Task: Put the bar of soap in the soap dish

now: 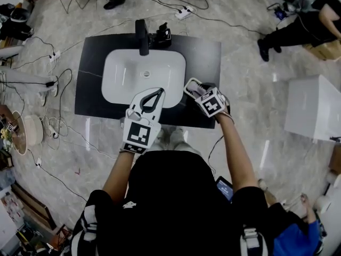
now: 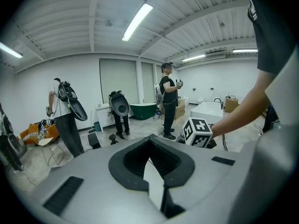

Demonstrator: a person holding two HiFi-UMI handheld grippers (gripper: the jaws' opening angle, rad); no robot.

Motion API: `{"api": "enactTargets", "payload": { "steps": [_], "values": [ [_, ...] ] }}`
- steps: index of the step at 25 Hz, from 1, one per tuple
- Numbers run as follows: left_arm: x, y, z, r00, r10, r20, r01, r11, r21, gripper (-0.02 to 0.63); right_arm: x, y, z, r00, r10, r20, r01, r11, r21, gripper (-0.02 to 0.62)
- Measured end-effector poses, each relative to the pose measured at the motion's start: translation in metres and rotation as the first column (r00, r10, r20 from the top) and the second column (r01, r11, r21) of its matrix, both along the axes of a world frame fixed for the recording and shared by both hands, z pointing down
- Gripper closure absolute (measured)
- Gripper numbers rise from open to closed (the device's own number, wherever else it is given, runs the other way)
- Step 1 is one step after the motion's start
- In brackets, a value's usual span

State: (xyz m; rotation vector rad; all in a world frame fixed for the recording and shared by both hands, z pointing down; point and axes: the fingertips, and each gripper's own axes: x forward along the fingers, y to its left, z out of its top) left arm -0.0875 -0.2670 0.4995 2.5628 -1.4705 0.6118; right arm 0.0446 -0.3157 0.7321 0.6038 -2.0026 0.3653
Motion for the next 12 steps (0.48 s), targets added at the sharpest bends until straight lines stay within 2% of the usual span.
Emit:
{"api": "enactTargets", "payload": {
  "steps": [6, 12],
  "values": [
    [0.009, -0.001, -0.017, 0.999, 0.036, 0.0, -0.036, 0.998, 0.043, 0.581, 0.007, -0.007, -0.051, 0.991, 0.11, 0.076, -0.117, 0.989, 0.088, 0.502],
    [0.015, 0.0, -0.038, 0.997, 0.076, 0.01, -0.076, 0.992, 0.097, 0.581, 0.015, -0.004, -0.109, 0.964, 0.193, 0.183, -0.223, 0.961, 0.161, 0.541]
  ]
}}
